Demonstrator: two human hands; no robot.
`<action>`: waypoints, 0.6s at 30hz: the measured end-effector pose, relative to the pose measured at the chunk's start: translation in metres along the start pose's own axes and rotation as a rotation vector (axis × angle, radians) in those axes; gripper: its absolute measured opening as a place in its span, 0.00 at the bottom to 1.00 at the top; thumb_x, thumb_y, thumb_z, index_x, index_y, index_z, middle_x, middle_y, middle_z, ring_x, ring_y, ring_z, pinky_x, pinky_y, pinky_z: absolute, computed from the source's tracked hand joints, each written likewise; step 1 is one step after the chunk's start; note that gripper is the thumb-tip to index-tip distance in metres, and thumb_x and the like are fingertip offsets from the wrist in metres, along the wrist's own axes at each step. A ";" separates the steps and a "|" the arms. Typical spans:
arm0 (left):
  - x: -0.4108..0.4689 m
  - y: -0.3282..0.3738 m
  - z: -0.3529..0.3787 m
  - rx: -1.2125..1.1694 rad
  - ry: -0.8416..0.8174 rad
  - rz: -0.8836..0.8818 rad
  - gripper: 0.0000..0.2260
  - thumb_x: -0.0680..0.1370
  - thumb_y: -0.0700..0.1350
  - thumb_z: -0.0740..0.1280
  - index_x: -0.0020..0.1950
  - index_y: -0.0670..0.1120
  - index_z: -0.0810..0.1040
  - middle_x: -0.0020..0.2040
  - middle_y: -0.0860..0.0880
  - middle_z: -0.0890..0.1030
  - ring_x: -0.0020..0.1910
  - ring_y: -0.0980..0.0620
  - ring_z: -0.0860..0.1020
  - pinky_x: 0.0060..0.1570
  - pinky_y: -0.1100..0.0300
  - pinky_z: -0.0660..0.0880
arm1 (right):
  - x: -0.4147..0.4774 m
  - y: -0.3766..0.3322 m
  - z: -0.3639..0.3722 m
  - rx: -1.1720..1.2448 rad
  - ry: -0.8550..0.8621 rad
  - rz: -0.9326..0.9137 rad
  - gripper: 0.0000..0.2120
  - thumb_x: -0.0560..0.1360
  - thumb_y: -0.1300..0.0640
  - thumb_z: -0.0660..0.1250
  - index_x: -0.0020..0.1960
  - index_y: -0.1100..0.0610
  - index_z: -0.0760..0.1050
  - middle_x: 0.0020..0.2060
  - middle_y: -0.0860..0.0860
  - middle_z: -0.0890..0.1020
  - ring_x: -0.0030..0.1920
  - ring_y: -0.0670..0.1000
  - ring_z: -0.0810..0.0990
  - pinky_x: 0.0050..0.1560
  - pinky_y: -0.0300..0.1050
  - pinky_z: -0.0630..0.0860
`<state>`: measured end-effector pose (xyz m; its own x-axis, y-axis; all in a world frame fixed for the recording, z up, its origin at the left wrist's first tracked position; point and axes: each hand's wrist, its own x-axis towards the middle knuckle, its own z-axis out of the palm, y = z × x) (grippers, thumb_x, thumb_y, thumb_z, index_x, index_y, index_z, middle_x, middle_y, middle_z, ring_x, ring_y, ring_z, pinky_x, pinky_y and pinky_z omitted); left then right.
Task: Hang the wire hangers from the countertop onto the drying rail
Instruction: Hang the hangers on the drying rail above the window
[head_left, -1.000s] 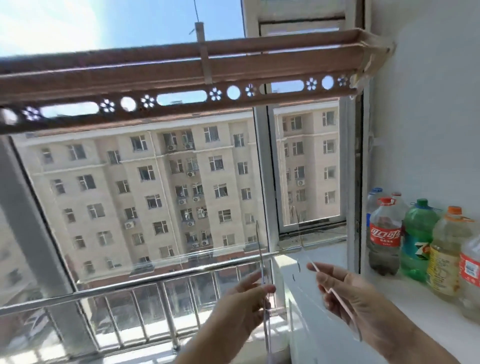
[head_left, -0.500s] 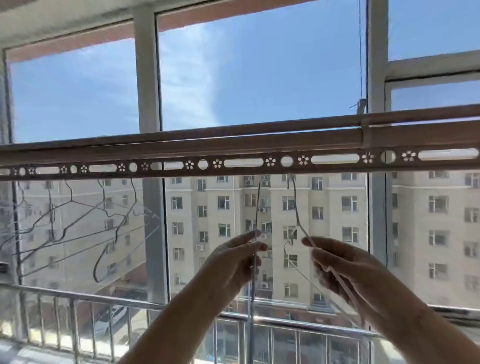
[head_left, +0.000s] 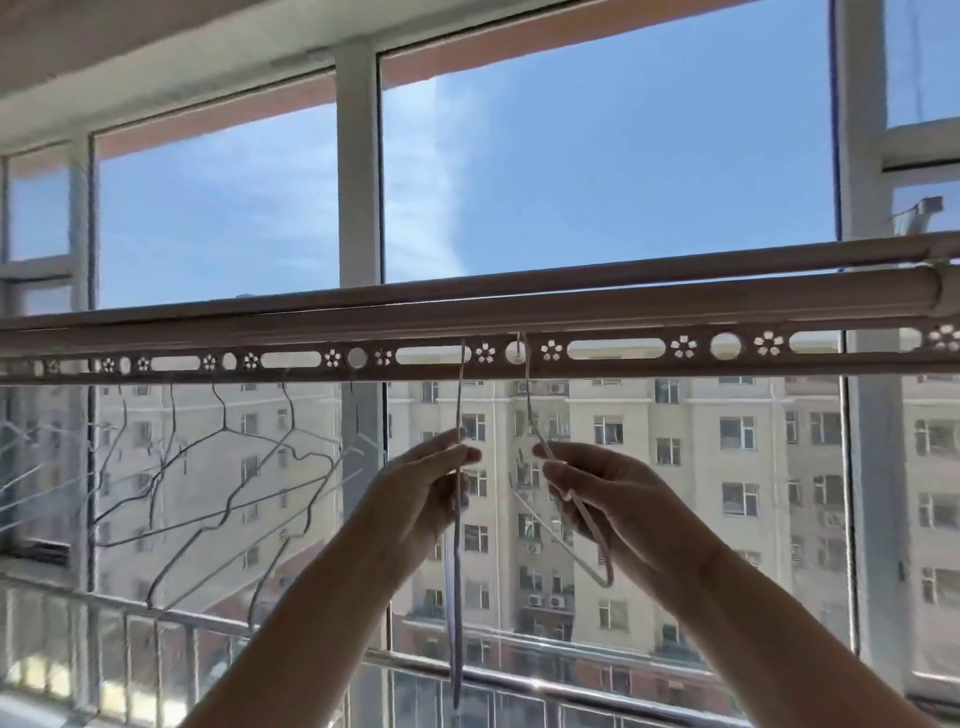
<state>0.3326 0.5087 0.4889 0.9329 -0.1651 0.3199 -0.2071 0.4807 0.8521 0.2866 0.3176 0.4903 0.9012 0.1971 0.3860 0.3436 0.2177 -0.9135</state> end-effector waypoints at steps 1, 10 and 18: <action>0.004 0.002 -0.003 -0.006 0.000 0.004 0.14 0.76 0.33 0.62 0.62 0.38 0.75 0.39 0.44 0.81 0.27 0.55 0.74 0.24 0.66 0.72 | 0.006 0.002 0.003 -0.005 0.006 0.000 0.20 0.63 0.58 0.70 0.54 0.61 0.79 0.31 0.49 0.77 0.32 0.45 0.72 0.37 0.34 0.72; 0.035 0.005 -0.021 0.013 0.046 0.007 0.16 0.77 0.34 0.61 0.65 0.38 0.71 0.40 0.44 0.80 0.30 0.54 0.73 0.26 0.66 0.71 | 0.028 0.023 0.009 -0.083 0.083 -0.001 0.20 0.65 0.57 0.70 0.56 0.59 0.78 0.38 0.52 0.81 0.40 0.51 0.72 0.42 0.38 0.72; 0.038 -0.009 -0.032 -0.029 0.015 -0.045 0.15 0.78 0.35 0.60 0.64 0.36 0.71 0.37 0.45 0.80 0.29 0.55 0.73 0.24 0.66 0.72 | 0.033 0.039 0.004 -0.010 0.106 0.031 0.18 0.66 0.59 0.70 0.55 0.62 0.78 0.37 0.54 0.77 0.35 0.47 0.71 0.34 0.34 0.74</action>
<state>0.3791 0.5258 0.4795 0.9456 -0.1742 0.2749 -0.1562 0.4980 0.8530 0.3284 0.3363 0.4682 0.9342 0.1012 0.3420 0.3172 0.2029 -0.9264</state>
